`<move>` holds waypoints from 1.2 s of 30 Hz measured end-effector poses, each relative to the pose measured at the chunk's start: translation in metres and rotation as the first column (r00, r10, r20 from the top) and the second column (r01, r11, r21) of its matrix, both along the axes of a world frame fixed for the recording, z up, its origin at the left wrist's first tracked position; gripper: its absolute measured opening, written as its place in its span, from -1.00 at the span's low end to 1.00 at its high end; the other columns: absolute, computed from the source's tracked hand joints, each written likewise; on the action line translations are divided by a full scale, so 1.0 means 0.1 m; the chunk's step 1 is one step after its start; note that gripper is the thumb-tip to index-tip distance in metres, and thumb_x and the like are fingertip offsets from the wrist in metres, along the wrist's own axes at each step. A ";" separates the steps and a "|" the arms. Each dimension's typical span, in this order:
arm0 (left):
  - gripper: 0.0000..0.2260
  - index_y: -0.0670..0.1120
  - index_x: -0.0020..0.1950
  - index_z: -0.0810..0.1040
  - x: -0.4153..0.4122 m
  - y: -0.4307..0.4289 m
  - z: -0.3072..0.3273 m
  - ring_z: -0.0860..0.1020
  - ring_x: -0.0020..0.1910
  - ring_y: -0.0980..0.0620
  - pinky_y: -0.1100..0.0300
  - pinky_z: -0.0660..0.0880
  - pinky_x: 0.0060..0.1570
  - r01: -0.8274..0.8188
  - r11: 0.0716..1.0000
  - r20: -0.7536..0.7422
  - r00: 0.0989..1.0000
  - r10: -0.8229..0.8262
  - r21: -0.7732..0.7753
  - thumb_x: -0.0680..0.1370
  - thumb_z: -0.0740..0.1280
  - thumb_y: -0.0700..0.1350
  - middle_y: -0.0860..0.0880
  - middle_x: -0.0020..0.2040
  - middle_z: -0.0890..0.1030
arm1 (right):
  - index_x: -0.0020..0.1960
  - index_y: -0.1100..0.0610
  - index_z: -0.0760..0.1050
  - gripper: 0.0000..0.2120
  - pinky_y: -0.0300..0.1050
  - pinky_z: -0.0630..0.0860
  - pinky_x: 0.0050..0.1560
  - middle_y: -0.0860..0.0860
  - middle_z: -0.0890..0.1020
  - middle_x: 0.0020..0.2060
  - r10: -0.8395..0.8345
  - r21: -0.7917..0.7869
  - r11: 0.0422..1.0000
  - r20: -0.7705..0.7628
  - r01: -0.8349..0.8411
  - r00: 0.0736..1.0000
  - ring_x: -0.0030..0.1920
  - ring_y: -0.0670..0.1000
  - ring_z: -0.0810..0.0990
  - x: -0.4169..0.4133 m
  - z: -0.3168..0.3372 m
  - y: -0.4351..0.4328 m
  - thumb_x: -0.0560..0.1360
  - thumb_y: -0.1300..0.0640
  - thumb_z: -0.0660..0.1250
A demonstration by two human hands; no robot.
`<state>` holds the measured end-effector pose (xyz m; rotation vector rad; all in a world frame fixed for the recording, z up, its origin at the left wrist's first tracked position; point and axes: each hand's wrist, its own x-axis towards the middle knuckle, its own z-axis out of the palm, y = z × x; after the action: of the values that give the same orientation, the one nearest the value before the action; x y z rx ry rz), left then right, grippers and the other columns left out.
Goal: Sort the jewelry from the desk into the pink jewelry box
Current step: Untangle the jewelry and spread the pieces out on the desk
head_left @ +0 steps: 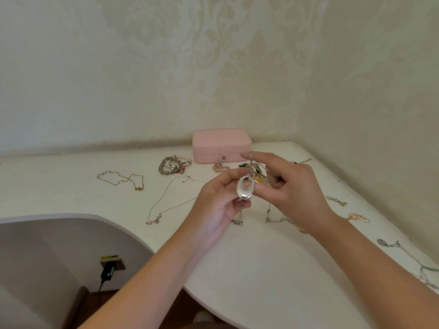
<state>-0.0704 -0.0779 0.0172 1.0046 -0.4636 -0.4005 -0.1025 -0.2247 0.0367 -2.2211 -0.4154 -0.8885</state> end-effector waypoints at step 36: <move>-0.87 -0.20 -0.15 0.63 0.06 0.01 0.06 0.35 -0.52 0.17 0.39 0.29 -0.56 -0.032 0.989 -0.185 0.983 0.006 -0.142 0.36 0.31 -0.27 -0.05 -0.34 0.58 | 0.33 -0.24 0.34 -0.37 -0.39 0.21 -0.38 -0.23 0.43 -0.46 0.136 0.049 0.991 -0.222 -0.128 0.966 -0.47 -0.05 0.23 -0.06 0.07 0.10 0.30 -0.06 0.47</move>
<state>-0.0646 -0.0766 0.0236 0.8227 -0.3114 -0.4322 -0.1081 -0.2148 0.0441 -2.2039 -0.4314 -0.5623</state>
